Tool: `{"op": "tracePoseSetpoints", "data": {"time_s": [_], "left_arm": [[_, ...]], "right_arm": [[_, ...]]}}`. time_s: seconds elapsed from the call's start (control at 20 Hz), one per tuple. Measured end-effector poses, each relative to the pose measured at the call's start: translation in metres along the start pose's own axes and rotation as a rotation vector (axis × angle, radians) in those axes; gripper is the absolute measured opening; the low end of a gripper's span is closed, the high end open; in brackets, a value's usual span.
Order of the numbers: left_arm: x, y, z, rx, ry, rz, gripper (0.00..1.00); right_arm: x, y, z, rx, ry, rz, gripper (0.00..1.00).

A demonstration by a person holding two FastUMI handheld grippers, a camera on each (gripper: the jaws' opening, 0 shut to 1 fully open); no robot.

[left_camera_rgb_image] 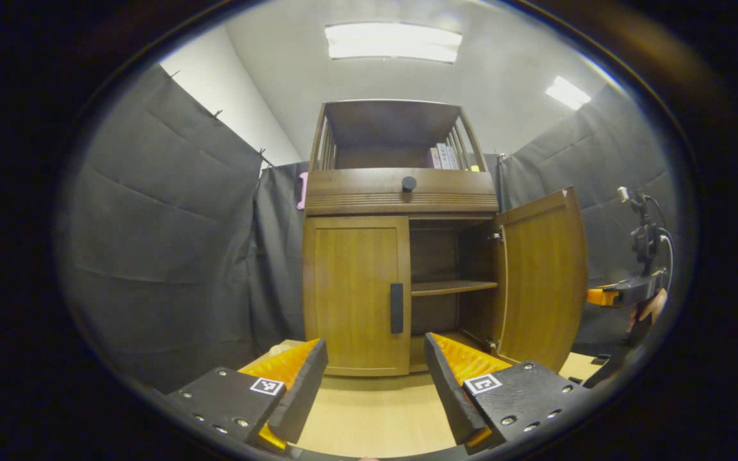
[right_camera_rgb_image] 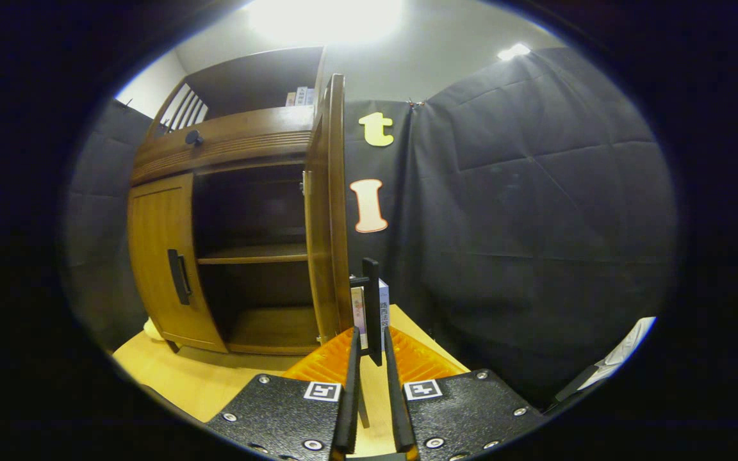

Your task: Open the right door of the double-door shoe cabinet with the right hand, and open the left door with the left hand.

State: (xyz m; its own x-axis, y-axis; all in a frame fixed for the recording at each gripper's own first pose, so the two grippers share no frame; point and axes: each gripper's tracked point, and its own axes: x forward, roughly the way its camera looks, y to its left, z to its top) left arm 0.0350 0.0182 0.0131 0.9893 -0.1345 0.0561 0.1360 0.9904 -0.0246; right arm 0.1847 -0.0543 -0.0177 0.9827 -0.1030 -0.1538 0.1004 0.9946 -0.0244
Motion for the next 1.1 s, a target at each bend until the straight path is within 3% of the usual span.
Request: {"op": "tracePoseSetpoints", "data": {"time_s": [0.15, 0.4, 0.7, 0.75, 0.95, 1.1], "left_arm": [[0.003, 0.001, -0.011, -0.024, 0.025, -0.01, 0.86], [0.017, -0.005, -0.019, -0.027, 0.046, -0.022, 0.87], [0.046, -0.006, -0.025, 0.017, 0.046, -0.047, 0.87], [0.051, -0.007, -0.026, 0.024, 0.047, -0.051, 0.81], [0.062, -0.014, -0.032, 0.013, 0.06, -0.088, 0.8], [0.071, -0.021, -0.033, -0.003, 0.071, -0.098, 0.86]], "right_arm": [[-0.021, 0.013, 0.015, -0.008, -0.041, 0.047, 0.31], [-0.036, 0.04, 0.027, -0.031, -0.094, 0.115, 0.92], [-0.027, 0.058, 0.021, -0.014, -0.097, 0.153, 0.92], [-0.025, 0.059, 0.017, -0.013, -0.088, 0.157, 0.94], [-0.01, 0.065, 0.008, 0.002, -0.061, 0.166, 0.94], [-0.002, 0.071, 0.005, 0.009, -0.059, 0.17, 0.94]]}}
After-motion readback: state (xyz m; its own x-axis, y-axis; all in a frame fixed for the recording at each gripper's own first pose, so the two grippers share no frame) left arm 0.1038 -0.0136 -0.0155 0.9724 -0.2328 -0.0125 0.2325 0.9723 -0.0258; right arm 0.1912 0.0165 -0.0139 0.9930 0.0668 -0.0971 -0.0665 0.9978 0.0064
